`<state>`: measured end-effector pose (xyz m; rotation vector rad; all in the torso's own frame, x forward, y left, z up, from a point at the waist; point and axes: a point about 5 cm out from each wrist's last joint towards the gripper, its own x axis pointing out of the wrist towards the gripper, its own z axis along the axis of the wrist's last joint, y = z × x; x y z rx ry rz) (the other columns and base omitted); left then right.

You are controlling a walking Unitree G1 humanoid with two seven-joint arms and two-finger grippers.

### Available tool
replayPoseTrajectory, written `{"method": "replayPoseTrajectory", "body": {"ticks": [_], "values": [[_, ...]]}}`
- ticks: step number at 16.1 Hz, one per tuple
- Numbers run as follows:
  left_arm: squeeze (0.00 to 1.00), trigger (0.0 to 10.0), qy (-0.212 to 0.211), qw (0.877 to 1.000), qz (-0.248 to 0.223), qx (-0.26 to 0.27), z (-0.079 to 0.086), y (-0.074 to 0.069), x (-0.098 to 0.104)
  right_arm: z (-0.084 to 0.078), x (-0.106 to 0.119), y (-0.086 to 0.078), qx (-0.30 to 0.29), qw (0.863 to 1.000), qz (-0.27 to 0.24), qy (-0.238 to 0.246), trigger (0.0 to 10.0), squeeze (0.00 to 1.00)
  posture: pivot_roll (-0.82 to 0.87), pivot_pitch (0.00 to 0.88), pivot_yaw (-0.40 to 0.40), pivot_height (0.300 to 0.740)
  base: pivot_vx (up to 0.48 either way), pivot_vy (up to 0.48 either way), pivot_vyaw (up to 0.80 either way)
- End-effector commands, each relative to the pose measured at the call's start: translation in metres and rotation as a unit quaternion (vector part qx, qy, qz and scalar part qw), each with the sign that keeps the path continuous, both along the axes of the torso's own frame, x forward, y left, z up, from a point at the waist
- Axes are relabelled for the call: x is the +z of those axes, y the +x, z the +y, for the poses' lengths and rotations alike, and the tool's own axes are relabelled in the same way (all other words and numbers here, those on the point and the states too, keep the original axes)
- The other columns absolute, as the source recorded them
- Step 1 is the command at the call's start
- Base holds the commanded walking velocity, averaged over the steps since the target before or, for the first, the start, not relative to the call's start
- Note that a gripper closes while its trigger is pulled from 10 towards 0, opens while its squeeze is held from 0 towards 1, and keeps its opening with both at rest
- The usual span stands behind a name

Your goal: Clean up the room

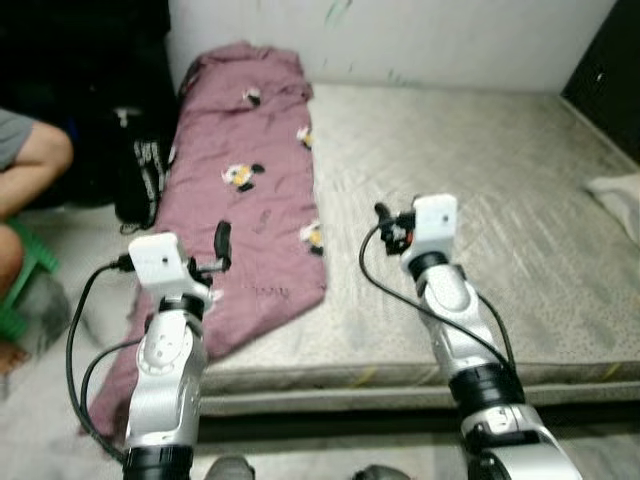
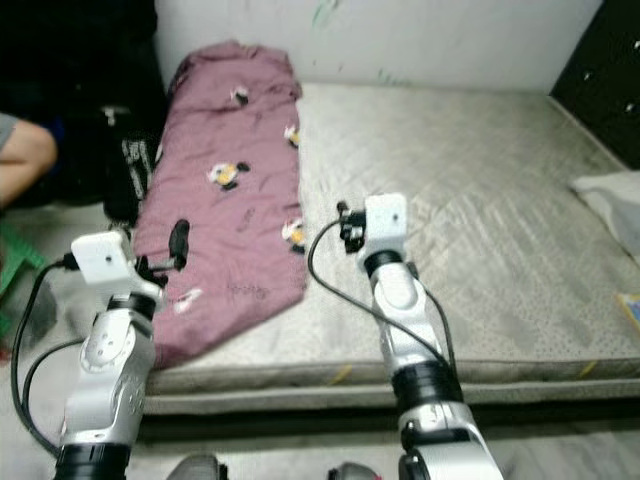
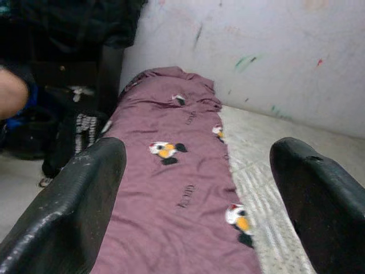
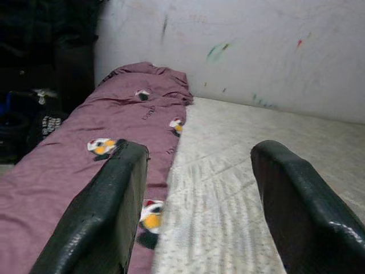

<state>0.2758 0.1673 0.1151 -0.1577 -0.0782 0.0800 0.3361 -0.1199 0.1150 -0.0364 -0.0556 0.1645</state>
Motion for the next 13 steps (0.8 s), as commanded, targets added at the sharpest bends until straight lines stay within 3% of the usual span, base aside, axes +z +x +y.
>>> {"method": "replayPoseTrajectory", "body": {"ticks": [1, 5, 10, 13], "values": [[0.00, 10.0, 0.002, 1.000, 0.001, 0.008, 0.005, 0.000, 0.002, 0.007, 0.010, 0.003, 0.010, 1.000, -0.015, 0.006, 10.0, 0.00, 0.00, 0.000, -0.071, 0.740, 0.000, 0.442, 0.00], [0.00, 10.0, 0.021, 0.999, -0.006, 0.029, 0.007, 0.001, 0.005, 0.006, 0.013, 0.005, 0.005, 1.000, -0.018, 0.011, 10.0, 0.00, -0.01, 0.000, -0.060, 0.740, 0.000, 0.111, -0.57], [0.00, 10.0, 0.016, 1.000, 0.000, 0.015, 0.006, 0.002, 0.007, 0.003, 0.012, 0.002, -0.006, 1.000, -0.017, 0.017, 10.0, 0.00, -0.01, 0.000, -0.049, 0.740, 0.000, 0.000, 0.00], [0.00, 10.0, 0.021, 0.999, 0.011, 0.028, 0.009, -0.010, 0.003, 0.001, 0.002, -0.008, -0.013, 1.000, -0.005, 0.014, 10.0, 0.00, 0.00, 0.005, -0.037, 0.740, 0.000, 0.000, -0.72]]}}
